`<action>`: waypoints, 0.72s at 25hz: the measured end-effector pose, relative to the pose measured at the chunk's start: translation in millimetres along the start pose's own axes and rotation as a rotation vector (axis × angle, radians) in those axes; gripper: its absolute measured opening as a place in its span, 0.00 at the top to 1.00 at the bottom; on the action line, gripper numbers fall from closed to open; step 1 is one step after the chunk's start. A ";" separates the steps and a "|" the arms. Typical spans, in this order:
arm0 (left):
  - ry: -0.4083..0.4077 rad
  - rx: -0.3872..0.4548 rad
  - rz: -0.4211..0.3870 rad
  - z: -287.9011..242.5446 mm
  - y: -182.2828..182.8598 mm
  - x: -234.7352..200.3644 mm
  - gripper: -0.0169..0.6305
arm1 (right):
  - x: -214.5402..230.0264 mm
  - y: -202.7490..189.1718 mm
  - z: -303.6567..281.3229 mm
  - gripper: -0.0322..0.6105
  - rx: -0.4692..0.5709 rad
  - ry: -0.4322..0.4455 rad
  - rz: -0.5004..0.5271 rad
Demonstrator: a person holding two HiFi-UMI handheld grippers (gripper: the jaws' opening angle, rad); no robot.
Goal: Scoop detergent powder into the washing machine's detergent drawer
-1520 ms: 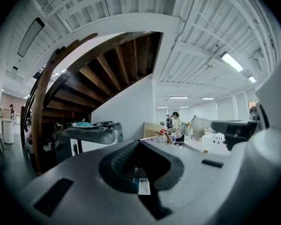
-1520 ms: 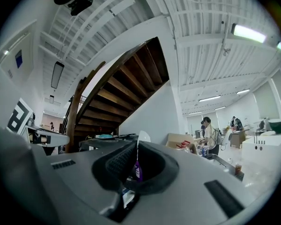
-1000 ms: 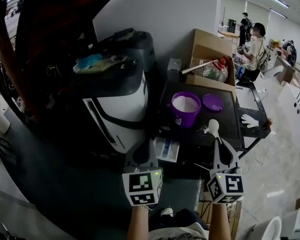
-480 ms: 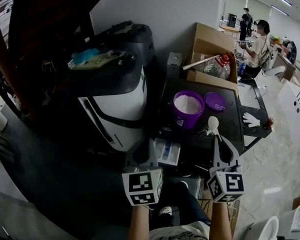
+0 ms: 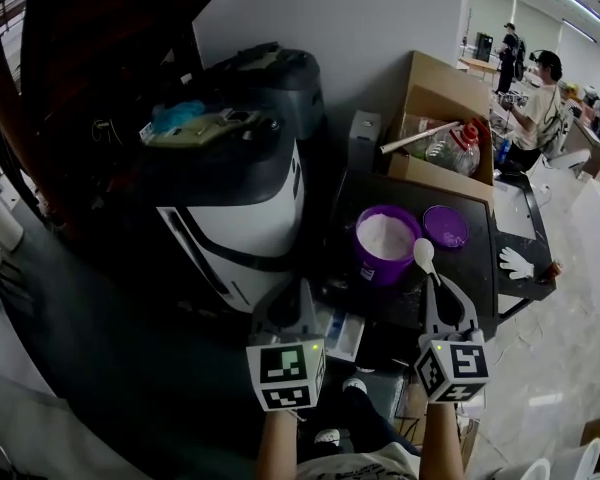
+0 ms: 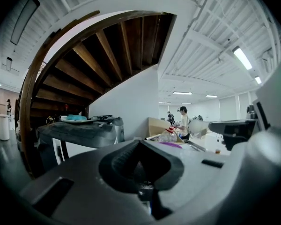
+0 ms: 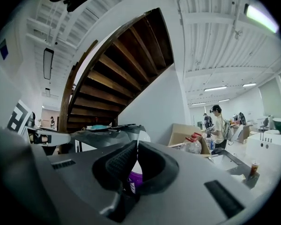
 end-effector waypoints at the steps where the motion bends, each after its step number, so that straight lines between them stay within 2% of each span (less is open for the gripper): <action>1: 0.005 0.001 -0.001 -8.3 2.1 1.8 0.97 | 5.1 -0.5 -8.3 0.92 -0.006 0.010 -0.002; 8: 0.038 -0.029 -0.010 -68.5 3.6 22.9 0.97 | 42.5 -8.0 -67.4 0.92 -0.067 0.109 -0.018; 18: 0.087 -0.083 -0.026 -129.6 -1.9 36.7 0.97 | 71.0 -28.6 -127.5 0.92 -0.221 0.263 -0.012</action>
Point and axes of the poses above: the fingertips, and each gripper's own axes: z backward along the fingers, x to its right, y out of its top, the point moved 1 cm from there along z, backward along the fingers, and after that the axes turned 11 degrees about y, right-handed, at the moved point
